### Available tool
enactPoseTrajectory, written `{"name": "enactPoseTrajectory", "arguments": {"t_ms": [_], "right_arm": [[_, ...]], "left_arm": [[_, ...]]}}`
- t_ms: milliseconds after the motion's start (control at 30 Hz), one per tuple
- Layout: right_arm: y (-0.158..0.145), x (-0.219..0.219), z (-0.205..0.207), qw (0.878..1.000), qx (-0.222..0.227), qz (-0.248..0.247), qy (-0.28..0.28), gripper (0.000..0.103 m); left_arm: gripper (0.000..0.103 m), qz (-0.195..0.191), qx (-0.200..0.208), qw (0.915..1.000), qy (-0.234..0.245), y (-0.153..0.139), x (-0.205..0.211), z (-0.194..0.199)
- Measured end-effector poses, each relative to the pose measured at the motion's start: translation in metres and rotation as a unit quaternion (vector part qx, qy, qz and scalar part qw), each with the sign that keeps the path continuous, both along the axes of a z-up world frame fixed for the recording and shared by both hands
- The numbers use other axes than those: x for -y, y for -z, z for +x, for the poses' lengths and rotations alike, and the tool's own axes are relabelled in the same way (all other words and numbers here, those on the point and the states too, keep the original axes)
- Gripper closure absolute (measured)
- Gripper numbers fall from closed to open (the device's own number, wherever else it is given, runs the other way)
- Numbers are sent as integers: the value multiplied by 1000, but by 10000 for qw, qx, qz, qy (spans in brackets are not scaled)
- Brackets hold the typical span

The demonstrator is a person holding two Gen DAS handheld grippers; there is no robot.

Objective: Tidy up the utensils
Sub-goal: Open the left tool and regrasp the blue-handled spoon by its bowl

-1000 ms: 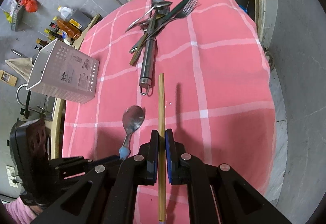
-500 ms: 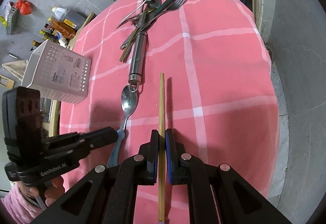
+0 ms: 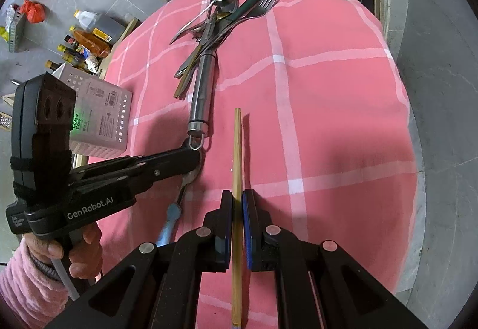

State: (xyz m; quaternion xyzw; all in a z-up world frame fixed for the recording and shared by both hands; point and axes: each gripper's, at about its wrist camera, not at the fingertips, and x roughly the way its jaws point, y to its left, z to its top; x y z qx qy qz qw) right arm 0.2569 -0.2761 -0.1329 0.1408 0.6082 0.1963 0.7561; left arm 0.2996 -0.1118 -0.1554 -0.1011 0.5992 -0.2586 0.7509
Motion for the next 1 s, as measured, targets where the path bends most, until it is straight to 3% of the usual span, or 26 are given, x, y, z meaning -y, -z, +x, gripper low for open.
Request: {"name": "enactPoseTrajectory", "arguments": {"t_ms": [267,367,500,733,1000], "right_arm": [[2,6,1,9999,-67,88,109,96],[4,7,1,9998,-97,123,125,96],[4,6,1,9998,-114,117,111,96],[4,5,1,9998,-112,97,116,96],[3,8,-2,9997,-97,108,220,96]], "left_arm": [[96,341,249,9991,-36,-13,-10,-12],[87,466,259,9986,-54,-10,-11,-12],[74,313,249,9992,15,-8,-10,-9],[73,302,291,9989,195,-7,-1,0],[73,1218,712,9885,548,-10,29,-11]]}}
